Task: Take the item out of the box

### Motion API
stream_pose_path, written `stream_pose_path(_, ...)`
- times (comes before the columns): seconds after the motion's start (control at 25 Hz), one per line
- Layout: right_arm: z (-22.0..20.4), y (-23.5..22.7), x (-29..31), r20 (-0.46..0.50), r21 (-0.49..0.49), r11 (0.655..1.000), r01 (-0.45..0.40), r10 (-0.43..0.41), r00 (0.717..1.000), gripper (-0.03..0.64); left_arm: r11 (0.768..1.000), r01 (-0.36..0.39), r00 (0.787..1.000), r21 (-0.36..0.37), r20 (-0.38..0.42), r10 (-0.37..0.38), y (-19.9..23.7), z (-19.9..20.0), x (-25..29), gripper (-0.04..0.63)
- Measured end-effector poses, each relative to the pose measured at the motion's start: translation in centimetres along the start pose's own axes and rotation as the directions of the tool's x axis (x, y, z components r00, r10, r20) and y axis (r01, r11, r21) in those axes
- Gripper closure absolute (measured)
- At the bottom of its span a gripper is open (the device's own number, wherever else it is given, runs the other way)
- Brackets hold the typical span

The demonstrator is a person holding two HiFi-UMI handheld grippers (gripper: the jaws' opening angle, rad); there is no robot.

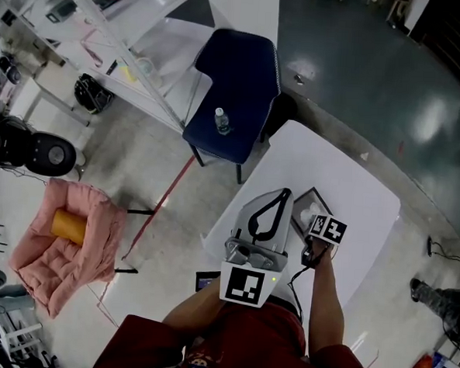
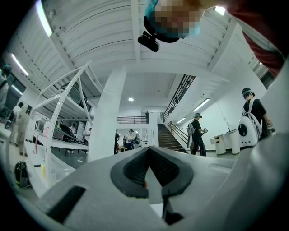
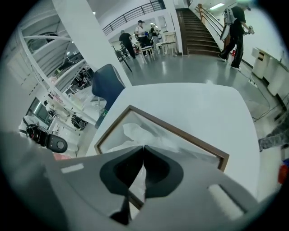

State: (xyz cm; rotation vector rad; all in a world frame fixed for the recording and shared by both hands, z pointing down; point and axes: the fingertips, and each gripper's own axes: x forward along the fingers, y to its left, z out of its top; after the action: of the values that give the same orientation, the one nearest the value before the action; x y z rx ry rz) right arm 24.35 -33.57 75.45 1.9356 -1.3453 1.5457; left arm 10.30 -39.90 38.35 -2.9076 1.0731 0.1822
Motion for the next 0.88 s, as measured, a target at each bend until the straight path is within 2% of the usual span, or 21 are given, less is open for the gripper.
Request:
stream_pose_path(0.36,1.8,2.8,-5.3,0.135,-0.059,0.994,-0.088,0.095,0.986,0.611,1.000,0.012,1.000,0.003,0.021,-0.012,-0.7,1.0,-0.8,0.592)
stream_pose_path(0.88,4.8,6.7,-14.7,0.342,-0.164,0.979,-0.122,0.172,0.924,0.612,1.000,0.016,0.998,-0.015,0.067,-0.015,-1.3,2.9,-2.6,0.592)
